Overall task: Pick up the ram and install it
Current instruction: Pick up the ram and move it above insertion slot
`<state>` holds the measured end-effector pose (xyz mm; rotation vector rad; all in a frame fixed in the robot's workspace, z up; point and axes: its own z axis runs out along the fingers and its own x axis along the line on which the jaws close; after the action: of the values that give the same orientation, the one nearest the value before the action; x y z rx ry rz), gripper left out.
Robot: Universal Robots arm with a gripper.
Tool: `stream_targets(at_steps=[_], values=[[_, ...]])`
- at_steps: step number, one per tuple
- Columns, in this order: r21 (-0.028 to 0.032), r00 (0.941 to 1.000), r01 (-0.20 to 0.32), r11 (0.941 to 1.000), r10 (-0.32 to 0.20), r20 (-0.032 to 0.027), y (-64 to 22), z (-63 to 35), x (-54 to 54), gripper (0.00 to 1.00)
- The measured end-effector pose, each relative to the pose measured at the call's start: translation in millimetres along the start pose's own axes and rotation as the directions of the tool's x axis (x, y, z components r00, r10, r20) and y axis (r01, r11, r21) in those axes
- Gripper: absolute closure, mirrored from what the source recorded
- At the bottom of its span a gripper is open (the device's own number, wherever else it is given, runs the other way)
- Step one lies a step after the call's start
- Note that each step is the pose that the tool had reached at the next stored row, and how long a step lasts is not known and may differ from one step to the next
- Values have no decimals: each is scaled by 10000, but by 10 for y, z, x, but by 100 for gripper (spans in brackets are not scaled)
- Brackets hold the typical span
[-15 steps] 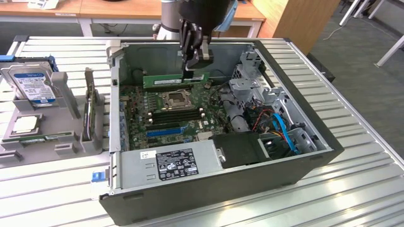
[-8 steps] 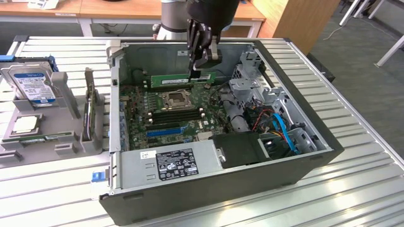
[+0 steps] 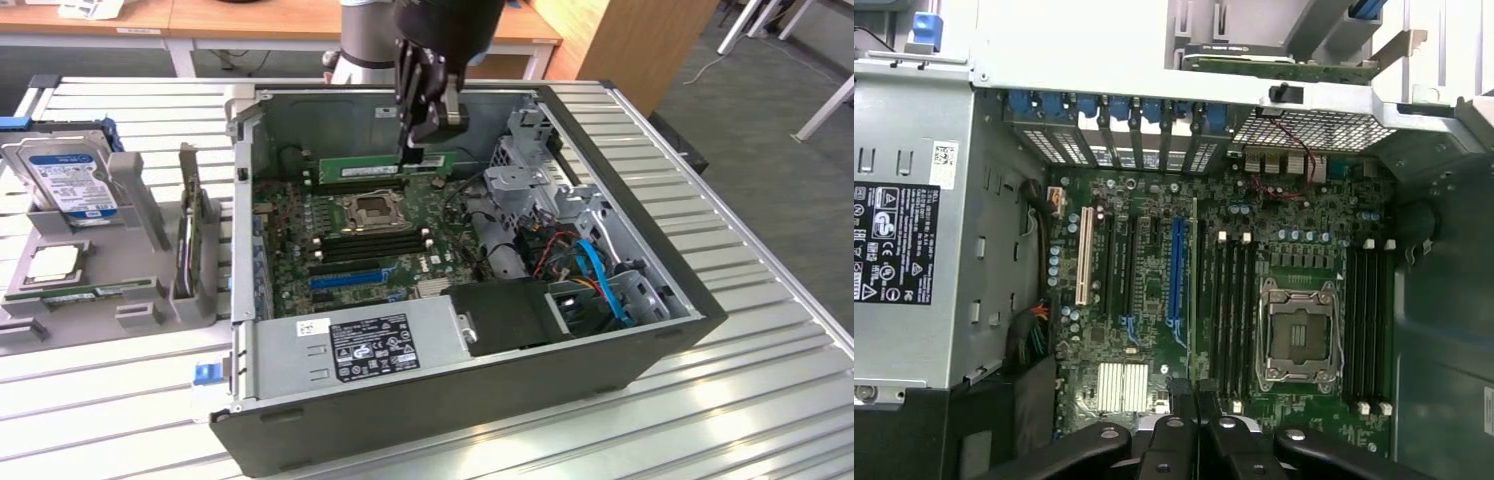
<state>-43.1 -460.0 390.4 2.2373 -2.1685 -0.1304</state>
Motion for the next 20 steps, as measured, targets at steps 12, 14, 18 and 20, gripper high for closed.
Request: stream_targets(at_steps=[12, 14, 18, 20], values=[[1, 10000, -14, 10000, 14, 2, -6, 18, -192, 89], [1, 10000, -22, 10000, 22, 1, -6, 21, -227, 89], [2, 10000, -41, 10000, 41, 4, -7, 29, -297, 89], [3, 10000, -50, 10000, 50, 4, -7, 33, -333, 89]])
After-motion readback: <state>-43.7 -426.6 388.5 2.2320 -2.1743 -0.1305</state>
